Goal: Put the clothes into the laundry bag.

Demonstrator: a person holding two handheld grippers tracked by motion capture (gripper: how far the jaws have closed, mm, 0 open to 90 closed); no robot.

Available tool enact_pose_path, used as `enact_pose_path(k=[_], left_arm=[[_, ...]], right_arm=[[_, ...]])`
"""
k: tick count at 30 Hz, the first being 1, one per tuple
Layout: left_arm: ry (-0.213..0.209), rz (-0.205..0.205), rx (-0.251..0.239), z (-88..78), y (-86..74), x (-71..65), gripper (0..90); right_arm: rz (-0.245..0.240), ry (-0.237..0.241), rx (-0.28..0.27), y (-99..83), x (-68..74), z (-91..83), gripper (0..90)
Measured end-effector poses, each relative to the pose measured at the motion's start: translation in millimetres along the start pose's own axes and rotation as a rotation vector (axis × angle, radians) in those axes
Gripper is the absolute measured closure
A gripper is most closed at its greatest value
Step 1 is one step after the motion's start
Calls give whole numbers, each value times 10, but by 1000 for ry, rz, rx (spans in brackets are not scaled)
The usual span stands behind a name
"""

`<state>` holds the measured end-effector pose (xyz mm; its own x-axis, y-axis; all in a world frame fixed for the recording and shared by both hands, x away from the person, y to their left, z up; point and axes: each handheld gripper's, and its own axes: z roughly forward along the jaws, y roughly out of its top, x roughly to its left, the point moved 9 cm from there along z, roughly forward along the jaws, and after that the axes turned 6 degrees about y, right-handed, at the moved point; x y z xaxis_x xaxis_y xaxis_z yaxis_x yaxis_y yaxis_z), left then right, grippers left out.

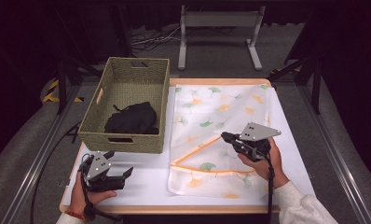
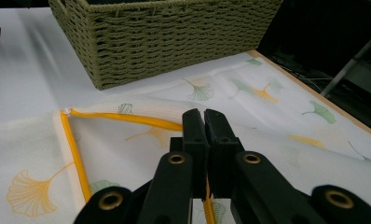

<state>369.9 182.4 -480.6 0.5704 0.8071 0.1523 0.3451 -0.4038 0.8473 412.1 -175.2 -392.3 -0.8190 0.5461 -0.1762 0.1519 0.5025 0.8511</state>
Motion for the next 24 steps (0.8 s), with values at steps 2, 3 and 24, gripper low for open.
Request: enact_pose_path(k=[2, 3, 24], left_arm=[[-13, -8, 1, 2, -3, -7, 127], [-14, -10, 1, 4, -3, -4, 127], [-30, -31, -1, 1, -4, -2, 128]], right_arm=[[-4, -2, -8, 27, 5, -9, 884], [-5, -3, -11, 36, 4, -12, 884], [-3, -19, -64, 218, -21, -91, 884]])
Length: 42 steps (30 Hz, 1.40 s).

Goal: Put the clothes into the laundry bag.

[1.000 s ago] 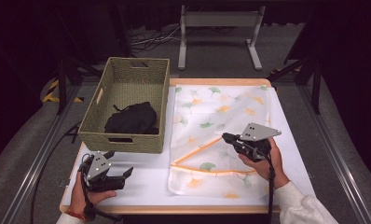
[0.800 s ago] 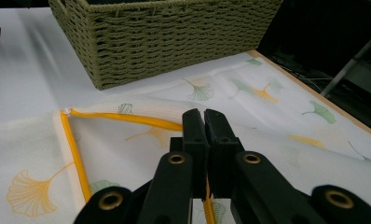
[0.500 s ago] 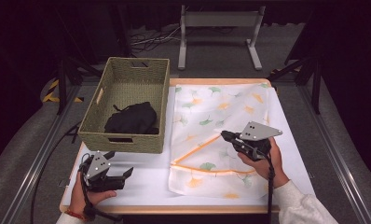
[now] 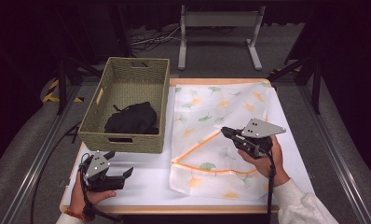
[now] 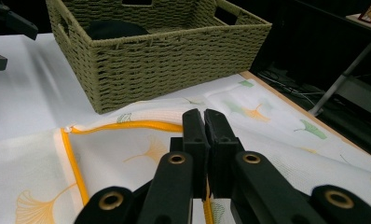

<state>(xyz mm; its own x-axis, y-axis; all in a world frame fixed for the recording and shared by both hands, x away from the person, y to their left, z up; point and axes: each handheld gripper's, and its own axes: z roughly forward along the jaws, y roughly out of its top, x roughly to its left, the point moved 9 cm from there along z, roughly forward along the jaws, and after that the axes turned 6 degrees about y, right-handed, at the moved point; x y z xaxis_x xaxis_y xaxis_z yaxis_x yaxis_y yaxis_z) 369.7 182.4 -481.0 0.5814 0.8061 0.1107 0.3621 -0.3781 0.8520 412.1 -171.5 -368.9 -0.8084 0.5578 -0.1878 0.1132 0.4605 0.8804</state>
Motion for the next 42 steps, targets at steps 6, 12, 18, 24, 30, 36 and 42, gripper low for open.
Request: enact_pose_path(k=[6, 12, 18, 24, 30, 36, 42], left_arm=[[-7, -5, 4, 4, 4, -5, 128], [-6, -6, 0, 3, 19, 2, 128], [15, 5, -19, -34, 116, 60, 123], [21, 13, -26, -108, 256, 142, 104], [19, 21, -55, -173, 458, 222, 85], [12, 29, -61, -173, 558, 260, 74], [6, 42, -49, -113, 706, 324, 62]], right_arm=[[2, 2, -9, 37, 4, 5, 885], [1, 4, -16, 75, 13, 12, 885], [4, 0, -20, 90, -2, 15, 885], [10, -7, -22, 87, -27, 5, 885], [2, 0, -24, 103, -8, 26, 885], [5, 3, -21, 101, -2, 35, 884], [3, 8, -17, 93, 7, 43, 884]])
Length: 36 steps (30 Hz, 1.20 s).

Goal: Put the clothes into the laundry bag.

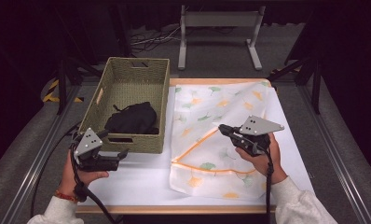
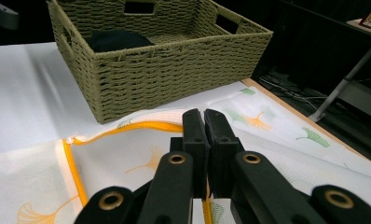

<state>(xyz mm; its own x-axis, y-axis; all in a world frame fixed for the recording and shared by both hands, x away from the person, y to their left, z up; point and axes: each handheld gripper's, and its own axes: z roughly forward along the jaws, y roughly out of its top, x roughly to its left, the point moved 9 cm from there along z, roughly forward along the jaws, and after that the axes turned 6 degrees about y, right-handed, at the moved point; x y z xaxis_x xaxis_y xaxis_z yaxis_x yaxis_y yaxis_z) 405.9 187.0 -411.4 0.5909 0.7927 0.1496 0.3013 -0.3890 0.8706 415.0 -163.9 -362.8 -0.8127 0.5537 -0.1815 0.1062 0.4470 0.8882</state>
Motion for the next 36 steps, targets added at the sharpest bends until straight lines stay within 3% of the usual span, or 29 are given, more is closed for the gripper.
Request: enact_pose_path(k=[4, 12, 15, 18, 25, 31, 36], left_arm=[[-15, -2, -5, 60, 127, 25, 51], [-50, 72, 109, 293, 339, 118, 26], [-66, 79, 130, 369, 398, 165, 27], [-56, 85, 156, 454, 432, 231, 28], [-55, 147, 236, 631, 481, 318, 33], [-85, 153, 324, 819, 435, 407, 37], [-64, 179, 404, 1012, 392, 505, 45]], right_arm=[[1, 2, 2, -7, -1, -1, 884], [2, 8, 7, -26, 2, -10, 884], [2, 10, 9, -30, 3, -7, 884], [2, 11, 9, -31, 4, -8, 884], [-1, 16, 10, -32, 7, -10, 884], [1, 23, 12, -38, 7, -11, 884], [-1, 29, 16, -52, 13, -1, 883]])
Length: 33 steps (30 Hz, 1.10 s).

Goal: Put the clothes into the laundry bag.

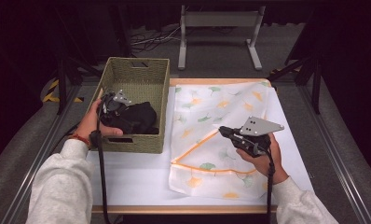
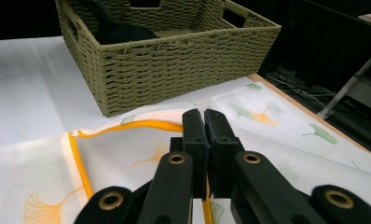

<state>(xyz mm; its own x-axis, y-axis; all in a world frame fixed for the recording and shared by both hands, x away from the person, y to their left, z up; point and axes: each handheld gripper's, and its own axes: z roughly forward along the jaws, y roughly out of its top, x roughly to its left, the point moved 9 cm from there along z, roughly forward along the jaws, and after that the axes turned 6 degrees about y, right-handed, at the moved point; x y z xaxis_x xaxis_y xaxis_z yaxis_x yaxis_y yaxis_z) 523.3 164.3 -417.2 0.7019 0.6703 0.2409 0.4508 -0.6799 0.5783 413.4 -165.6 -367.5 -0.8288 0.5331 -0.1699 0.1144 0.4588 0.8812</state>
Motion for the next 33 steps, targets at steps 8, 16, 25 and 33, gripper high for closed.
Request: enact_pose_path(k=[8, 16, 25, 33], left_arm=[[-58, -6, 23, 207, 141, 81, 49], [-75, 23, 182, 513, -72, 67, 45], [-118, 47, 341, 762, -221, 16, 3], [-161, -42, 460, 850, -378, 9, 4]], right_arm=[[7, 11, 9, -42, -23, 5, 883], [12, 22, 22, -94, -24, 20, 883], [6, 26, 31, -100, 6, 42, 882], [2, 30, 35, -106, 20, 42, 882]])
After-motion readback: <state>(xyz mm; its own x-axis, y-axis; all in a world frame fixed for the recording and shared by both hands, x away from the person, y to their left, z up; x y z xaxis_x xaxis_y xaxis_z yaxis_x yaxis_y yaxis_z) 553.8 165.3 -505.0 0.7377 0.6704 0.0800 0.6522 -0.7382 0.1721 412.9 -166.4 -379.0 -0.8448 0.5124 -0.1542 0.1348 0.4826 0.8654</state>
